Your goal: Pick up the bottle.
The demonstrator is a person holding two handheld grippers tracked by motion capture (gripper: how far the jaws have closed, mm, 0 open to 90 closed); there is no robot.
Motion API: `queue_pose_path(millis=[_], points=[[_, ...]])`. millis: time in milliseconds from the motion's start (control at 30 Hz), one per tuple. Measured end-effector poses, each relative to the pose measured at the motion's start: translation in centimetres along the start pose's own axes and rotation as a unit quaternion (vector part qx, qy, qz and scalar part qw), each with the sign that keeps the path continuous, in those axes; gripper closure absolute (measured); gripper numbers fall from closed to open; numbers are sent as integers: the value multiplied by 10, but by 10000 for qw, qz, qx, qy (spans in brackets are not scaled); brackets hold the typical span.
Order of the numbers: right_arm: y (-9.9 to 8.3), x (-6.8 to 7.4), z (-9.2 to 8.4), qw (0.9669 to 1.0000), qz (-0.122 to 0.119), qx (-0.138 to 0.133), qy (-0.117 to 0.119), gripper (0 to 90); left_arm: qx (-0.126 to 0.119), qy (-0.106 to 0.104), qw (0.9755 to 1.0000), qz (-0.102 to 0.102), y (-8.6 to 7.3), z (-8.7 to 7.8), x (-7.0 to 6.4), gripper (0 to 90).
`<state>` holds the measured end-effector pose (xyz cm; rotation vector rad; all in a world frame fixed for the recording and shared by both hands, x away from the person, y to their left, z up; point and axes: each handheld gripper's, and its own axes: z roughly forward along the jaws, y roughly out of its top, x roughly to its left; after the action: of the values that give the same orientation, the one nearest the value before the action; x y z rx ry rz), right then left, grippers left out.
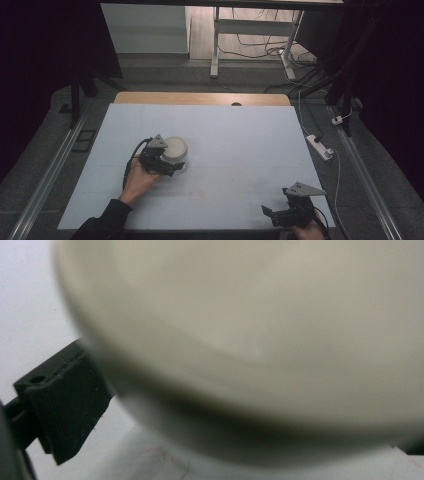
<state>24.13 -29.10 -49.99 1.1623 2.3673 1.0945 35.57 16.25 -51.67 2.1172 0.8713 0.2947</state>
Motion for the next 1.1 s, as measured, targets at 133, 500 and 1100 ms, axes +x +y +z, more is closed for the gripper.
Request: queue_pose_path(millis=[133, 500, 1100], points=[[0, 0, 0, 10000, -6, 7, -3, 0, 47, 53, 9999, 85, 2, 4, -2, 1], [0, 1, 1, 10000, -64, 37, -7, 0, -16, 192, 9995, 234, 2, 3, -6, 67], [0, 3, 1, 9999, -137, 74, -3, 0, 69, 303, 9994, 139, 4, 2, -9, 72]])
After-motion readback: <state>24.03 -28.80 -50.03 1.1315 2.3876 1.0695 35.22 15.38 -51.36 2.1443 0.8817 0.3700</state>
